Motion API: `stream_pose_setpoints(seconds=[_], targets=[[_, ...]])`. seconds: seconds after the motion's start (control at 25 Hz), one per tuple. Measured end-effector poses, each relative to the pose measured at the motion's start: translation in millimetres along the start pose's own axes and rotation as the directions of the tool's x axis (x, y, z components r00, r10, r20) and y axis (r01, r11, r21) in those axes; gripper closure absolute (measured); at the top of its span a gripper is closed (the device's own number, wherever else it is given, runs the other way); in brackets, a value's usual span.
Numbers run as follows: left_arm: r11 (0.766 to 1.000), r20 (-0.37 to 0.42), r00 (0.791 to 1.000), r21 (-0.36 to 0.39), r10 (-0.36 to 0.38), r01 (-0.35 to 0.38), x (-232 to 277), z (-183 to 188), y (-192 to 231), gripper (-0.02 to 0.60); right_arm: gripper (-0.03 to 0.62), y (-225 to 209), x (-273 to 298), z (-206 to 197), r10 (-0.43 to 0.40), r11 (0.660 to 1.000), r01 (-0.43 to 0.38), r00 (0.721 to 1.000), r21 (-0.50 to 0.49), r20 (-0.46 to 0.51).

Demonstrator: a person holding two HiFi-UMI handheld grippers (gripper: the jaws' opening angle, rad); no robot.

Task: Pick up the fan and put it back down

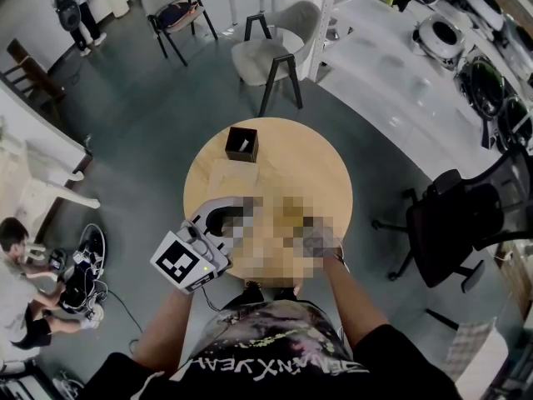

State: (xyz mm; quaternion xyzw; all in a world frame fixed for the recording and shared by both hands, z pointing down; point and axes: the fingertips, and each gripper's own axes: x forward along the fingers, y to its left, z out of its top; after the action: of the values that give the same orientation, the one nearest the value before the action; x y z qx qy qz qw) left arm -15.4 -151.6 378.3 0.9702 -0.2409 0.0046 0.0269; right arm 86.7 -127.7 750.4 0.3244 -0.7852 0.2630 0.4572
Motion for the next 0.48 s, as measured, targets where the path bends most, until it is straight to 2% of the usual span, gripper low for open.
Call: stream_pose_setpoints(seconds=[0.24,0.48], targets=[[1.0,0.006,1.0,-0.001,-0.005,0.005,1.9,0.3,-2.0,0.568,0.099,12.5,4.6,0.9,0.033,0.999,-0.034,0.999,-0.021,-0.006],[1.0,0.005,1.0,-0.001,-0.007,0.007,2.3,0.4,-2.4,0.568,0.019,19.2,4.6,-3.7,0.042,0.999,-0.043,0.998,-0.021,-0.038]])
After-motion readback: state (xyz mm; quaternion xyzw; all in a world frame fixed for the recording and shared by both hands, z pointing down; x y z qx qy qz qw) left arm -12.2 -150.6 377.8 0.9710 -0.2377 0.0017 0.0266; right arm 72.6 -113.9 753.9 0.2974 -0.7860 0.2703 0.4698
